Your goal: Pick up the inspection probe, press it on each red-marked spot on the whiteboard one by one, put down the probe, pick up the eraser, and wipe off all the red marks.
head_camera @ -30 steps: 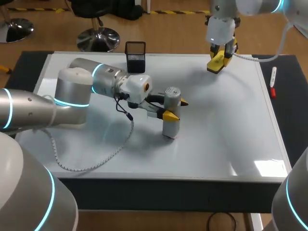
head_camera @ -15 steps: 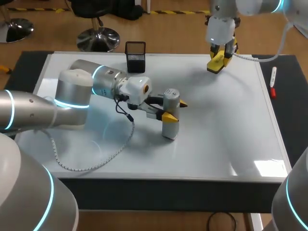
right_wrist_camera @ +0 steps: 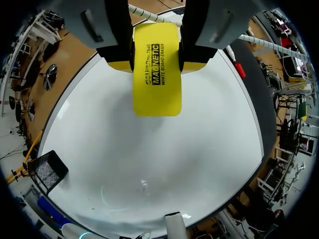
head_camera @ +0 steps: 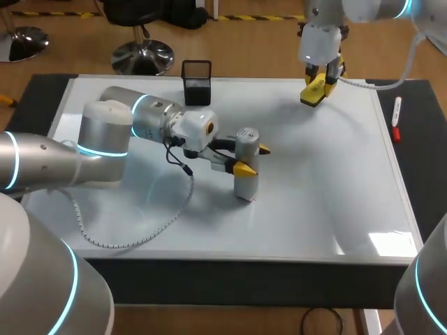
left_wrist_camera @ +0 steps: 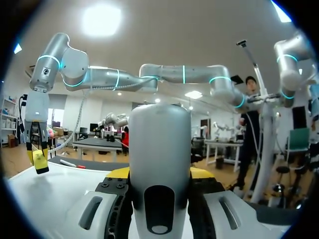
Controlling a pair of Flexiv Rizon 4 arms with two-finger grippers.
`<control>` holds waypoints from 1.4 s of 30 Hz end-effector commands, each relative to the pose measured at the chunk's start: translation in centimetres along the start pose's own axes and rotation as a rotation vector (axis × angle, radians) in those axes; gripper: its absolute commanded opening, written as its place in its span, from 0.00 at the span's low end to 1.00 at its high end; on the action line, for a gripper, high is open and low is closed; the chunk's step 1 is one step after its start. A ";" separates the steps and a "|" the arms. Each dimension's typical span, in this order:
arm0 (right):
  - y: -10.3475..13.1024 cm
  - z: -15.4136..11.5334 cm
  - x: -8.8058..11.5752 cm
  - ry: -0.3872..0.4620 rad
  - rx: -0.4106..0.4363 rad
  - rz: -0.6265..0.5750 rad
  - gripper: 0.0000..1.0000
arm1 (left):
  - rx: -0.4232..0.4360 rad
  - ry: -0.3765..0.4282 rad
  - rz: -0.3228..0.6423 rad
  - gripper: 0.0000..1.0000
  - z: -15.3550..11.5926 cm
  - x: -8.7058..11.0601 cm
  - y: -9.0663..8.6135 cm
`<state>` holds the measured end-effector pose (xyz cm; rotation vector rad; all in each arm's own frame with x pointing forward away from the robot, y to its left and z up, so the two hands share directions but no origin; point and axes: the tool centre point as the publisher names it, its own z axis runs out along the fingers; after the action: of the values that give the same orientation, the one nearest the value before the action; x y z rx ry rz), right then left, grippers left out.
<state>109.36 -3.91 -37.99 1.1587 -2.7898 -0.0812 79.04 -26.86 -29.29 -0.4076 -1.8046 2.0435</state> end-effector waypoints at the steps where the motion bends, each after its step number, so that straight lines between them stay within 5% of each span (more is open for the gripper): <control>1: 0.0 -0.2 0.1 0.002 0.003 -0.001 0.00 | 0.001 -0.031 0.026 0.00 -0.8 0.4 -2.2; 7: 0.0 -0.2 0.1 0.002 0.003 -0.001 0.00 | -0.013 -0.086 0.073 0.00 -2.9 -0.6 -4.9; 28: 0.0 -0.2 0.1 0.002 0.003 -0.001 0.00 | -0.044 -0.341 0.173 0.00 -14.5 -4.5 -9.0; 42: 0.0 -0.2 0.1 0.002 0.003 -0.001 0.00 | -0.078 -0.484 0.207 0.00 -21.9 -6.9 -10.0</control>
<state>109.35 -3.91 -37.99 1.1588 -2.7898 -0.0812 95.82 -10.52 -22.66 -0.1311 -2.1909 2.3755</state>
